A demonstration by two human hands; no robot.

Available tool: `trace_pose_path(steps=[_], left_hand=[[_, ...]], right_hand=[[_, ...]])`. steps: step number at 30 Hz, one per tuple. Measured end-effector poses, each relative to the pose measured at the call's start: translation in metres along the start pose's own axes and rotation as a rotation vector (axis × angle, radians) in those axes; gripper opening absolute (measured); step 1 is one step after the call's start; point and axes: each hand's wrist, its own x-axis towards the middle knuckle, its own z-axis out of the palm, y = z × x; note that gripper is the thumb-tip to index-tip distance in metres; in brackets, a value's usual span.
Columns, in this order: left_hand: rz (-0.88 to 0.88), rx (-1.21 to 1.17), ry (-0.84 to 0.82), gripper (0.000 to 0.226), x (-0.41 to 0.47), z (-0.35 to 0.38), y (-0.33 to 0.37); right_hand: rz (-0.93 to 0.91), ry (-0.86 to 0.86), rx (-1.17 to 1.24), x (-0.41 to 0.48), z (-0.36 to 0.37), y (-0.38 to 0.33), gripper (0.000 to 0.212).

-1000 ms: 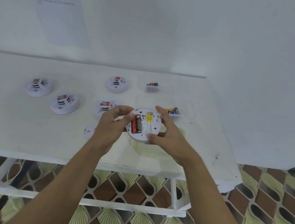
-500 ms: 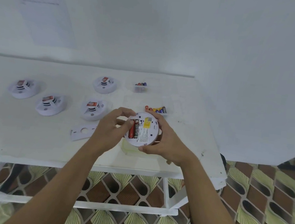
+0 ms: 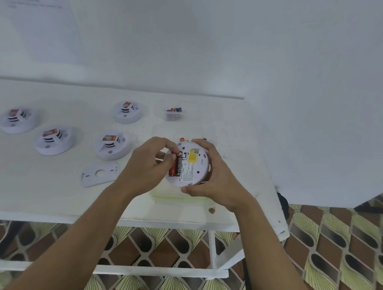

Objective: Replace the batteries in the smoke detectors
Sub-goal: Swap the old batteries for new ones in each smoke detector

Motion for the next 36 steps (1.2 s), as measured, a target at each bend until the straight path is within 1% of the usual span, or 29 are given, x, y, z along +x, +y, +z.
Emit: trace_pose_path(steps=[3, 6, 11, 16, 21, 23, 26, 29, 32, 34, 36], left_hand=[[0.02, 0.061, -0.015, 0.017, 0.004, 0.0, 0.002], [0.047, 0.113, -0.025, 0.022, 0.01, 0.0, 0.004], [0.076, 0.254, -0.056, 0.023, 0.021, 0.003, 0.002], [0.083, 0.308, -0.056, 0.021, 0.04, 0.003, 0.001], [0.043, 0.176, -0.045, 0.007, 0.06, -0.001, 0.0], [0.05, 0.135, -0.032, 0.011, 0.069, 0.0, -0.003], [0.117, 0.077, 0.082, 0.022, 0.084, 0.005, -0.01], [0.15, 0.012, 0.152, 0.023, 0.099, 0.01, -0.013], [0.072, -0.185, 0.14, 0.025, 0.111, 0.009, -0.012], [0.0, -0.309, 0.161, 0.024, 0.12, 0.007, -0.014], [-0.064, -0.3, 0.161, 0.019, 0.131, 0.002, -0.022]], right_hand=[[0.005, -0.015, -0.047, 0.001, -0.002, 0.0, 0.101], [-0.012, -0.018, -0.1, 0.002, -0.003, 0.0, 0.102], [-0.018, 0.034, -0.067, 0.009, -0.009, 0.0, 0.099], [-0.022, 0.044, -0.084, 0.024, -0.012, -0.001, 0.1], [-0.013, 0.089, -0.039, 0.044, -0.019, -0.004, 0.097], [-0.017, 0.109, -0.019, 0.054, -0.022, -0.006, 0.096], [-0.03, 0.121, -0.013, 0.069, -0.026, -0.009, 0.095], [-0.044, 0.144, -0.022, 0.083, -0.03, -0.008, 0.096], [-0.053, 0.178, -0.039, 0.095, -0.036, -0.005, 0.096], [-0.067, 0.218, -0.073, 0.102, -0.041, -0.003, 0.097], [-0.06, 0.274, -0.083, 0.107, -0.047, 0.0, 0.098]])
